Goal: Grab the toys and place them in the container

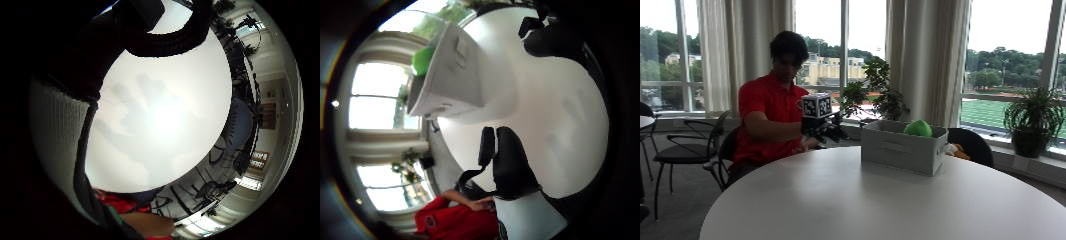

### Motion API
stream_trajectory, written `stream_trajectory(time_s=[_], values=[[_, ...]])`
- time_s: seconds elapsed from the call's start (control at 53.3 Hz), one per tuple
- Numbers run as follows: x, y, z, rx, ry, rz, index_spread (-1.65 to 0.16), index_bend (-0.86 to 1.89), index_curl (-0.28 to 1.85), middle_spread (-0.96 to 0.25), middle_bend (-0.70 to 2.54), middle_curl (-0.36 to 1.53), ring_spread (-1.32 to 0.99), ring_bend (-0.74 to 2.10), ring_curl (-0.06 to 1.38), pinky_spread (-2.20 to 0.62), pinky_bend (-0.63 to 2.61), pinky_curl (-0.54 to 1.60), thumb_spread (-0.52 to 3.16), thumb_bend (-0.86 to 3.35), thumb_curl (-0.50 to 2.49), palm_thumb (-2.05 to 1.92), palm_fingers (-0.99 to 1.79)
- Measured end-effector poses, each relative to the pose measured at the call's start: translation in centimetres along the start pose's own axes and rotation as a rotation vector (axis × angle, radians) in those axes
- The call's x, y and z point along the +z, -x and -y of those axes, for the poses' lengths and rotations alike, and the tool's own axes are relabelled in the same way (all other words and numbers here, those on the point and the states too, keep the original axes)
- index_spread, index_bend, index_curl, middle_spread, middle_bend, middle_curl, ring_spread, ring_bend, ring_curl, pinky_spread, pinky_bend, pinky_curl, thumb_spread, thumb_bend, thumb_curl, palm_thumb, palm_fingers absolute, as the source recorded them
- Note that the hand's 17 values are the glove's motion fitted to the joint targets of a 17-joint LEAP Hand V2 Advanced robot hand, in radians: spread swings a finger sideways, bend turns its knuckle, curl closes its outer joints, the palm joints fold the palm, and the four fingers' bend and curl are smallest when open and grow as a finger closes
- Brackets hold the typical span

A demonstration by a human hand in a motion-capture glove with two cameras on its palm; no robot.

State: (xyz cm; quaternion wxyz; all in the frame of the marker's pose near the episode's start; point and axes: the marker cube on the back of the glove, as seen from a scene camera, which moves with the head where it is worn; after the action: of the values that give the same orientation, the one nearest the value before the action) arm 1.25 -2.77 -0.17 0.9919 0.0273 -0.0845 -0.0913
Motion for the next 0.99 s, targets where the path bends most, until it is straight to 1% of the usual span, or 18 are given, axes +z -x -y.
stream_trajectory(time_s=[0.075,0.169,0.244,0.432,0.619,0.732,0.995], values=[[0.08,0.45,-0.38,0.01,0.01,0.014,-0.43,0.42,0.48,-0.16,0.18,0.31,-0.13,0.2,0.33,0.06,0.56,0.35,1.3,-0.01,0.35,0.08,0.15],[0.04,-0.27,0.12,-0.02,0.003,-0.011,-0.43,0.43,0.48,-0.15,0.18,0.31,-0.13,0.2,0.33,0.06,0.56,0.35,1.3,-0.01,0.35,0.08,0.15],[0.23,0.38,-0.33,0.007,0.008,0.012,-0.43,0.42,0.48,-0.15,0.18,0.31,-0.13,0.2,0.34,0.06,0.56,0.35,1.3,-0.01,0.36,0.08,0.15],[0.19,0.59,-0.47,0.016,0.014,0.024,-0.43,0.42,0.48,-0.15,0.18,0.31,-0.13,0.2,0.33,0.06,0.57,0.35,1.3,-0.01,0.35,0.08,0.15],[0.15,-0.26,0.09,-0.018,-0.001,-0.013,-0.43,0.43,0.48,-0.15,0.18,0.31,-0.13,0.2,0.33,0.06,0.57,0.35,1.3,-0.01,0.36,0.08,0.15],[0.16,0.36,-0.31,0.011,0.012,0.02,-0.43,0.43,0.48,-0.15,0.18,0.3,-0.13,0.2,0.33,0.06,0.57,0.35,1.3,-0.01,0.36,0.08,0.15],[0.13,0.29,-0.29,0.019,0.011,0.021,-0.43,0.42,0.48,-0.16,0.18,0.31,-0.12,0.2,0.33,0.06,0.57,0.35,1.3,-0.01,0.36,0.08,0.15]])
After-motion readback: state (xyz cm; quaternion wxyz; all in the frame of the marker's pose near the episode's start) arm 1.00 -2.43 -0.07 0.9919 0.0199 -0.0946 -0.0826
